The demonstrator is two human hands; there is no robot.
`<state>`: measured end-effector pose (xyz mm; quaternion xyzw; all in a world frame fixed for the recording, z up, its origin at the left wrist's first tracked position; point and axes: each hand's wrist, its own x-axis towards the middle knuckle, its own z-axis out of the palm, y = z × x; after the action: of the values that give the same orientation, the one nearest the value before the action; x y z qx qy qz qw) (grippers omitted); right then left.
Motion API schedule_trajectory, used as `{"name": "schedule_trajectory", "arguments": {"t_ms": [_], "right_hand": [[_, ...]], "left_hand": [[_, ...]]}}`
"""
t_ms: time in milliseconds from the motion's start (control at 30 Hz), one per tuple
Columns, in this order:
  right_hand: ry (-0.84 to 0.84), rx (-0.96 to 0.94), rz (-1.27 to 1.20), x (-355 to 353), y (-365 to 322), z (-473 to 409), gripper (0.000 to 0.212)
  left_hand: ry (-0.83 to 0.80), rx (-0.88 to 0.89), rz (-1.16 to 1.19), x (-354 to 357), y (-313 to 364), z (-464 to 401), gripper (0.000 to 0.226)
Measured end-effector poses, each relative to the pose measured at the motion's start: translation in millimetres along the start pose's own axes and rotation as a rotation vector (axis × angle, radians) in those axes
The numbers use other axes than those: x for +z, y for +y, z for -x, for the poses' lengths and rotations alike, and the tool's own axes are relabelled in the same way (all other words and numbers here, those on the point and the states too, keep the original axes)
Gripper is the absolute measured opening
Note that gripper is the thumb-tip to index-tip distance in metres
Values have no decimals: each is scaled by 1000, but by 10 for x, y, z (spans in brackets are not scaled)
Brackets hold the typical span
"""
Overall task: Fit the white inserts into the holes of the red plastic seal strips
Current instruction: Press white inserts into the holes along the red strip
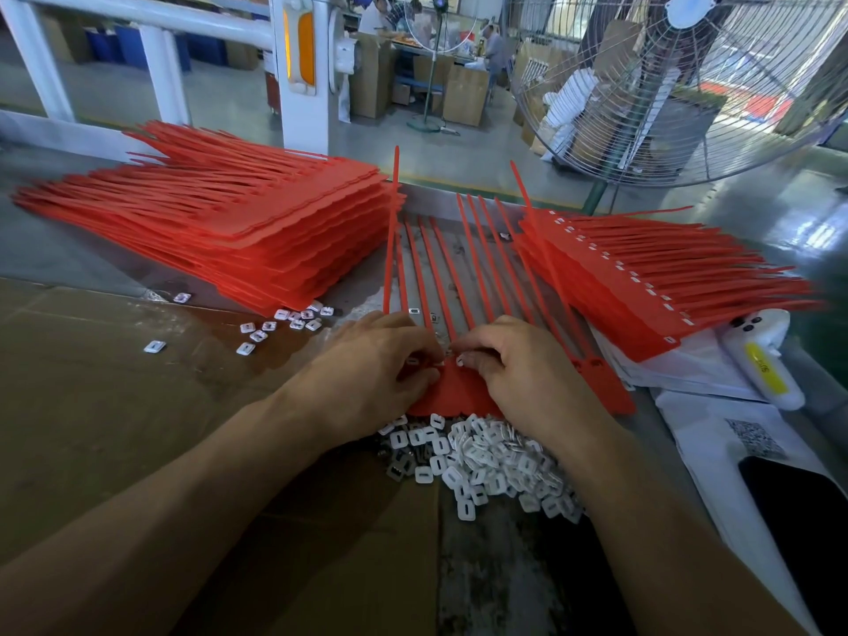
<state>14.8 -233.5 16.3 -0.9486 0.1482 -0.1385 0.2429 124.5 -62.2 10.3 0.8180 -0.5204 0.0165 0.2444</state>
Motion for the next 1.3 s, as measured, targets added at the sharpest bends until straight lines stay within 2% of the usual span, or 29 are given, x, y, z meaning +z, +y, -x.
{"name": "schedule_trajectory", "arguments": {"t_ms": [100,267,533,767,900,1000,1300], "right_hand": [[37,29,-27,-1,9,5,22],[69,42,-9,-2,13,5,7],[35,-4,7,-74,15,50,13],[-17,-100,253,-101,-93,88,25],[-45,-162,477,-114,-220,148,27],[-55,-174,549,-101,-287,164,27],[-17,-122,458,-89,-225,170,27]], "left_hand": [[-5,0,3,-5,0,3,26],[-4,-2,7,-6,3,-3,27],[-25,-6,8,-15,-7,-7,28],[-40,-3,5,-12,-18,-5,29],[-43,2,0,-17,-20,-3,30],[-42,6,2,-15,-16,1,30],[-31,25,-34,-2,-30,7,32]]}}
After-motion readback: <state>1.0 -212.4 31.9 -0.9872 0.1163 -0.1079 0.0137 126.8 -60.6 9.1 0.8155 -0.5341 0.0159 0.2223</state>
